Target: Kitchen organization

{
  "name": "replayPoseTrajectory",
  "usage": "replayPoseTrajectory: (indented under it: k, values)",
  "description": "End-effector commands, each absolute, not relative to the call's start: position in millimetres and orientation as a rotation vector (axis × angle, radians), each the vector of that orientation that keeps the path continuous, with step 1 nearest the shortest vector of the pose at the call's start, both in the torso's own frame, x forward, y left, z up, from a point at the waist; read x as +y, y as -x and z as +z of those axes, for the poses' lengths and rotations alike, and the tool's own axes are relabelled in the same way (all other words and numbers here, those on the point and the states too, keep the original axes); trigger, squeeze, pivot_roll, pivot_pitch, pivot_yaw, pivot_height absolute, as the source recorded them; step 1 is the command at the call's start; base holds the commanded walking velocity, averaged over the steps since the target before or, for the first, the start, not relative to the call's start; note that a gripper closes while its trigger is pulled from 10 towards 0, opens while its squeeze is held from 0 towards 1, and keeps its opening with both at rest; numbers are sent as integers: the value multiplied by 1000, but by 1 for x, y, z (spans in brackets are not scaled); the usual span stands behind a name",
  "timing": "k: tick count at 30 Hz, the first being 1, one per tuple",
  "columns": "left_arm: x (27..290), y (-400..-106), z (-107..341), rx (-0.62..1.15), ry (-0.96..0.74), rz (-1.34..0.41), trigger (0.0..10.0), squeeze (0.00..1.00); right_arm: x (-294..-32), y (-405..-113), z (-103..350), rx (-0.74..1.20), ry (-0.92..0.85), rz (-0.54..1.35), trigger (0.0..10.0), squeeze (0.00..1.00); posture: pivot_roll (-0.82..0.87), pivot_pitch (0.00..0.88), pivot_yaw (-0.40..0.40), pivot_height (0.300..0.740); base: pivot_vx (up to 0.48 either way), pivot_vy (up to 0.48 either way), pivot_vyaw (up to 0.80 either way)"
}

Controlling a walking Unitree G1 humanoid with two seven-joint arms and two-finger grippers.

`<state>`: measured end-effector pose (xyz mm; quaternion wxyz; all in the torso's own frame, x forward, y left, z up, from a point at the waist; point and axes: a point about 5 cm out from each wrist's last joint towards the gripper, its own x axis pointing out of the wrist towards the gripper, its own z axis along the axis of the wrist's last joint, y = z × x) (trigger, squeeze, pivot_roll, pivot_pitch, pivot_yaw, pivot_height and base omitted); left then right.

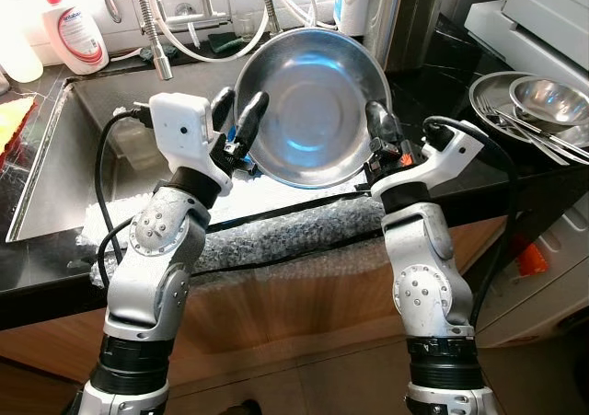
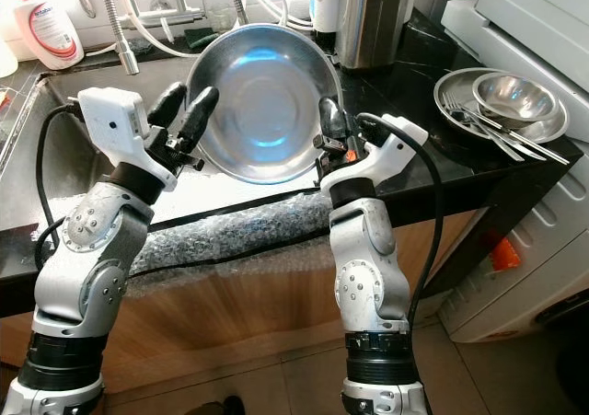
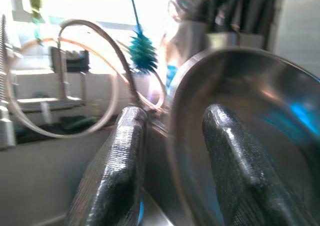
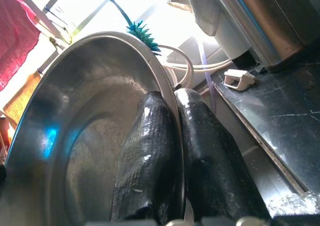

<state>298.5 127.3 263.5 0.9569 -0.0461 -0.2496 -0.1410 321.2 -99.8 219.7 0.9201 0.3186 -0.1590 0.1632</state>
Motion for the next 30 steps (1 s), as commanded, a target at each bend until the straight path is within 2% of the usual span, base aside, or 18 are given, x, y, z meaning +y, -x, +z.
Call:
replayPoseTrajectory:
  k: [1, 12, 13, 14, 15, 20, 22, 28, 30]
  values:
    - [133, -300, 267, -525, 70, -251, 10000, 0, -93, -318, 230, -362, -674, 373, 10000, 0, -52, 113, 53, 740, 0, 0, 0]
    - [122, -297, 260, -494, 68, -346, 10000, 0, -92, -317, 230, -356, -671, 378, 10000, 0, -50, 116, 52, 740, 0, 0, 0]
    - [120, -297, 260, -493, 69, -359, 10000, 102, -92, -317, 229, -353, -669, 378, 10000, 0, -50, 116, 52, 740, 0, 0, 0]
    - [119, -296, 259, -491, 63, -368, 10000, 478, -92, -317, 229, -353, -669, 378, 10000, 0, -50, 116, 52, 740, 0, 0, 0]
    - [117, -296, 258, -482, 60, -373, 10000, 1000, -92, -317, 229, -353, -670, 379, 10000, 0, -49, 117, 53, 740, 0, 0, 0]
    - [116, -298, 254, -461, 39, -368, 10000, 984, -91, -318, 229, -352, -670, 380, 10000, 0, -49, 117, 53, 740, 0, 0, 0]
    - [116, -300, 251, -443, 21, -364, 10000, 0, -91, -318, 229, -351, -670, 381, 10000, 0, -51, 117, 53, 740, 0, 0, 0]
    - [117, -301, 249, -429, 42, -361, 10000, 0, -91, -317, 230, -356, -675, 382, 10000, 0, -51, 118, 54, 740, 0, 0, 0]
    - [122, -302, 251, -454, 64, -302, 10000, 0, -91, -317, 230, -358, -678, 383, 10000, 0, -50, 117, 53, 740, 0, 0, 0]
